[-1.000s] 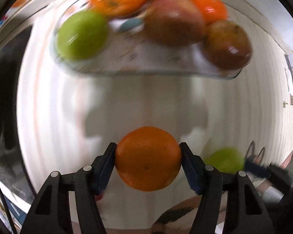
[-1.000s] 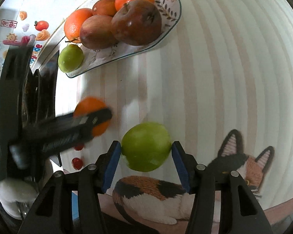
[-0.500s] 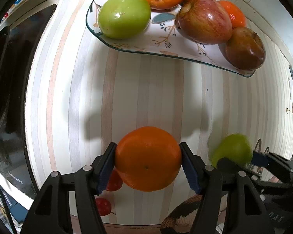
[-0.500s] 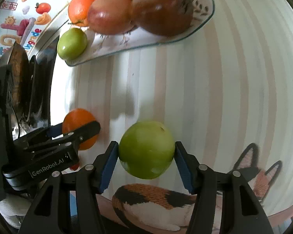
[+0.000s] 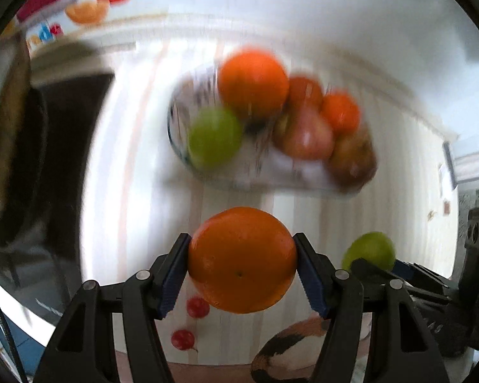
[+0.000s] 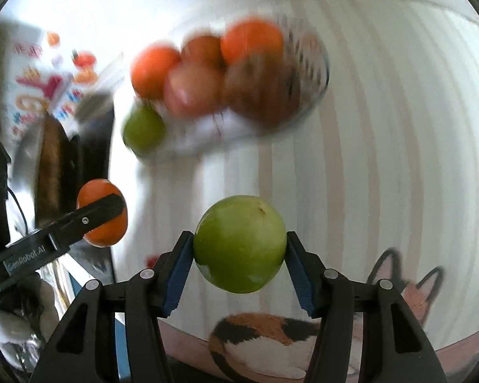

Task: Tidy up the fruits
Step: 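Carry the orange and green apple to the floral plate and open both grippers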

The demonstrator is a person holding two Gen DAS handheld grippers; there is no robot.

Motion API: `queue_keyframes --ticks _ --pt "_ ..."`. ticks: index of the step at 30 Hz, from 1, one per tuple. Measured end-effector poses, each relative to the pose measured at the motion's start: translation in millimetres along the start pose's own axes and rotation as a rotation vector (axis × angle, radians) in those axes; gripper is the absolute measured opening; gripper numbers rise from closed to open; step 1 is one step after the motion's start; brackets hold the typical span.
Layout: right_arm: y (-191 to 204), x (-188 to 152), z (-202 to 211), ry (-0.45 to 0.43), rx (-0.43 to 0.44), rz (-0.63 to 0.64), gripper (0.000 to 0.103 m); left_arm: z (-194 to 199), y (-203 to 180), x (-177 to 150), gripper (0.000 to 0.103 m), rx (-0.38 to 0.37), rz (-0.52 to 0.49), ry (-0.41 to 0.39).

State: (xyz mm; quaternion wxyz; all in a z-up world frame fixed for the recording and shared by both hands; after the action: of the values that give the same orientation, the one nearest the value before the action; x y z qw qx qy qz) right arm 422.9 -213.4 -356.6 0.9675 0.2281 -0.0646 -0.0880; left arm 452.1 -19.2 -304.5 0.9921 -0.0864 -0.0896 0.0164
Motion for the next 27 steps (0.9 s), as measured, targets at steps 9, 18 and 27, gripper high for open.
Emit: queue_keyframes --ticks 9,18,27 --pt "-18.9 114.1 41.0 -0.175 -0.11 -0.011 0.06 -10.7 42.1 98.8 0.062 0.067 0.098 -0.029" --pt "-26.3 158.2 -15.7 -0.093 -0.24 0.071 0.06 -70.9 57.0 127.2 0.063 0.054 0.137 0.108" --pt "-28.2 151.7 -28.0 -0.076 -0.242 0.08 0.06 -83.9 68.3 117.2 0.063 0.052 0.179 0.158"
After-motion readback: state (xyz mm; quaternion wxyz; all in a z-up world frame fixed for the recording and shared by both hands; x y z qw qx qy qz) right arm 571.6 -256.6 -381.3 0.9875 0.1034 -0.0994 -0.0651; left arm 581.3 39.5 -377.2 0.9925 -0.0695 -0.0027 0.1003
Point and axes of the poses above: each gripper's, at about its wrist camera, not at the fingertips, and z roughly against the way its jaws point, y to its left, x to its top, the point moved 5 cm from there along -z, roughly the way its jaws point, and after that the axes turned 5 degrees about -y, right-handed, at the moved point
